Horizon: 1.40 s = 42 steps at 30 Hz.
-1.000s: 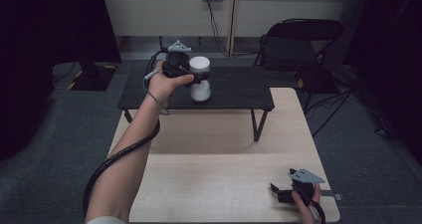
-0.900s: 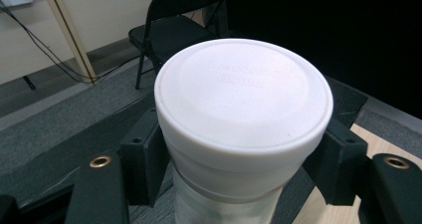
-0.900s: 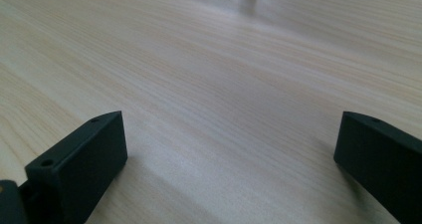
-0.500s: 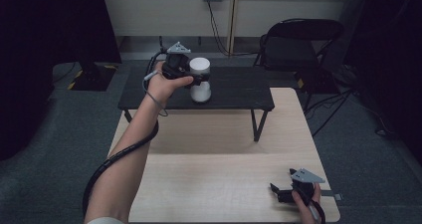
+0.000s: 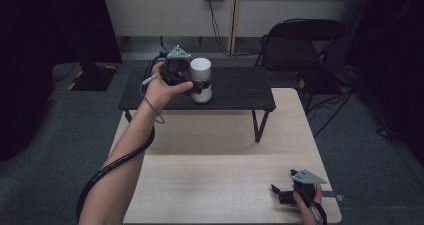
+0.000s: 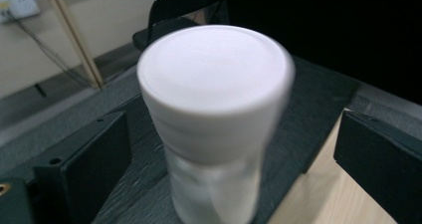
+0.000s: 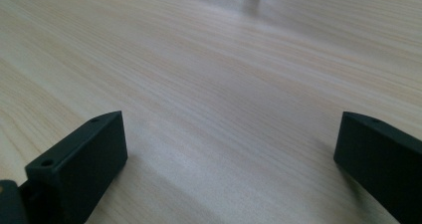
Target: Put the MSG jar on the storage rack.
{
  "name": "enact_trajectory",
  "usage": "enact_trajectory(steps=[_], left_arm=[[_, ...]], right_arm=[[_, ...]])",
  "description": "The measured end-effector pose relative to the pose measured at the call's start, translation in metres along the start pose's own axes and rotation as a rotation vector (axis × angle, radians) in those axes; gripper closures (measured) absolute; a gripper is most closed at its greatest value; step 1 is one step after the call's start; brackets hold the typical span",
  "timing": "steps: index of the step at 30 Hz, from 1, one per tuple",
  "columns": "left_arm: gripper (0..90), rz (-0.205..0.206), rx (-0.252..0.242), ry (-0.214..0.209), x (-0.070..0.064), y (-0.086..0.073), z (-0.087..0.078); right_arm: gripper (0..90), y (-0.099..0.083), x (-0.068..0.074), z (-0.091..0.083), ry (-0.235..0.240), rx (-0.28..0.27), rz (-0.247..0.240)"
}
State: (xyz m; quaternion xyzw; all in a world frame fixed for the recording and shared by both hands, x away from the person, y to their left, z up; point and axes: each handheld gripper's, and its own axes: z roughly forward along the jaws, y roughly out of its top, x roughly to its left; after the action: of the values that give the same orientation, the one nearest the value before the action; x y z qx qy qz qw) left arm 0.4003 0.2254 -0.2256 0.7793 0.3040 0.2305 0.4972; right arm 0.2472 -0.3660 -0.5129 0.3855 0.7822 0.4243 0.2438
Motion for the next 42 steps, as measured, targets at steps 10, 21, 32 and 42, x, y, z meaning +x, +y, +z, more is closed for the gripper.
enact_trajectory(steps=[10,21,32,42], left_arm=[[0.3,0.013,-0.041,-0.043,-0.02,-0.058,-0.056],[0.3,-0.012,0.008,-0.06,-0.06,-0.153,-0.098],[0.3,-0.115,0.086,0.002,-0.091,-0.259,-0.101],[0.4,-0.163,0.107,-0.021,-0.09,-0.308,-0.096]], right_arm=[[0.0,0.0,0.0,0.0,0.003,0.0,-0.005],[0.0,0.0,0.0,0.0,0.002,0.0,-0.005],[0.0,-0.001,0.002,-0.001,-0.004,-0.002,-0.006],[0.0,0.0,-0.002,0.0,0.019,0.001,-0.014]])
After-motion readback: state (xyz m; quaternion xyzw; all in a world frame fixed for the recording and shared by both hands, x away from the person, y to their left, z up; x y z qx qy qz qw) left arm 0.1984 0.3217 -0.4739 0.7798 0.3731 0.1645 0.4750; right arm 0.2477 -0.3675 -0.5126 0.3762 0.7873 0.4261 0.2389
